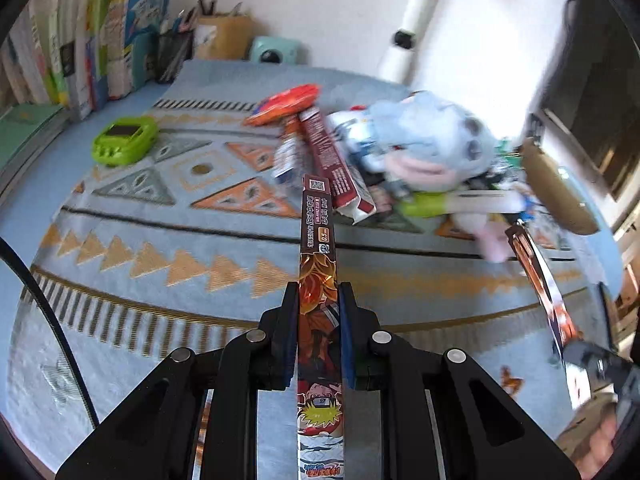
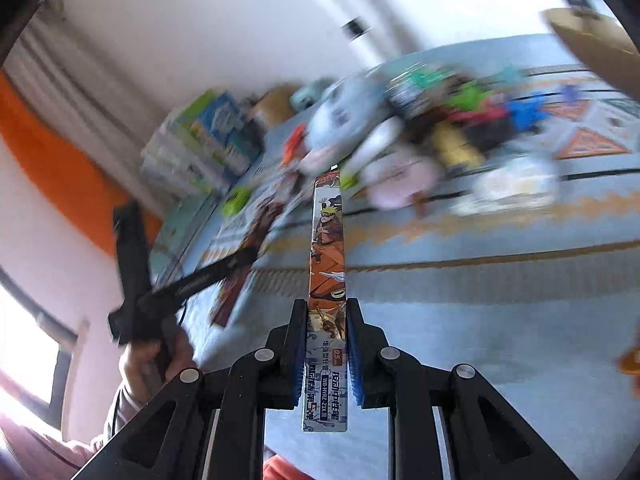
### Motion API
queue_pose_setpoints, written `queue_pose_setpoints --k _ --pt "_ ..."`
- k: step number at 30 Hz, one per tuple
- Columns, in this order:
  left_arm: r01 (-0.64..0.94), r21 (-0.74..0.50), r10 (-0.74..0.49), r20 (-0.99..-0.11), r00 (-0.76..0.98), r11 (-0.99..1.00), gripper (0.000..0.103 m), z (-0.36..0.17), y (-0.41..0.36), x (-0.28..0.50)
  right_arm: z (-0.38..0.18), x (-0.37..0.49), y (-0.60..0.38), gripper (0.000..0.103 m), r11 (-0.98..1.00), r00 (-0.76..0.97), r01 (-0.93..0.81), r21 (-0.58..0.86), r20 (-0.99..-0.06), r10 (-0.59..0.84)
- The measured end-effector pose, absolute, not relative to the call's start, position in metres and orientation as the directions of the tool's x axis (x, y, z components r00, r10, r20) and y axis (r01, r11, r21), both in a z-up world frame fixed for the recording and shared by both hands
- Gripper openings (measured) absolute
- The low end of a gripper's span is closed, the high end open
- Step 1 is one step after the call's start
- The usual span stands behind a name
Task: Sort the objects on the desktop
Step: 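Grasp a long orange snack stick with each gripper and lift them, then carry both snack sticks to the gold bowl and open both grippers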
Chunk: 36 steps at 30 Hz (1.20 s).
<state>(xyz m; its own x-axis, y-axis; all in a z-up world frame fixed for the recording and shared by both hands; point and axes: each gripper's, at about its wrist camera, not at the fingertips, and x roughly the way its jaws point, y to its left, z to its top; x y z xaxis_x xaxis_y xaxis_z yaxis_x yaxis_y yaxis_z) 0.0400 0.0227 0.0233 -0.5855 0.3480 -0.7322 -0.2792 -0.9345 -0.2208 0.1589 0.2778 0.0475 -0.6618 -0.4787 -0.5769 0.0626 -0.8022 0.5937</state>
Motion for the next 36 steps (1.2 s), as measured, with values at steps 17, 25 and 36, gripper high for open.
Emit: queue_pose_setpoints --k 17,25,36 --pt "-0.623 -0.280 0.660 -0.526 -0.537 -0.730 0.015 0.126 0.157 0.056 0.082 0.208 0.452 0.018 -0.741 -0.864 -0.201 0.641 -0.472 -0.174" --pt "-0.752 -0.305 0.773 -0.491 -0.401 -0.584 0.015 0.151 0.284 0.015 0.107 0.195 0.540 0.018 -0.618 -0.818 -0.507 0.601 -0.562 0.124" --pt "-0.609 -0.620 0.828 -0.548 -0.115 -0.495 0.033 0.094 0.433 -0.079 0.100 0.150 0.599 0.030 -0.434 -0.723 -0.675 0.597 -0.652 0.228"
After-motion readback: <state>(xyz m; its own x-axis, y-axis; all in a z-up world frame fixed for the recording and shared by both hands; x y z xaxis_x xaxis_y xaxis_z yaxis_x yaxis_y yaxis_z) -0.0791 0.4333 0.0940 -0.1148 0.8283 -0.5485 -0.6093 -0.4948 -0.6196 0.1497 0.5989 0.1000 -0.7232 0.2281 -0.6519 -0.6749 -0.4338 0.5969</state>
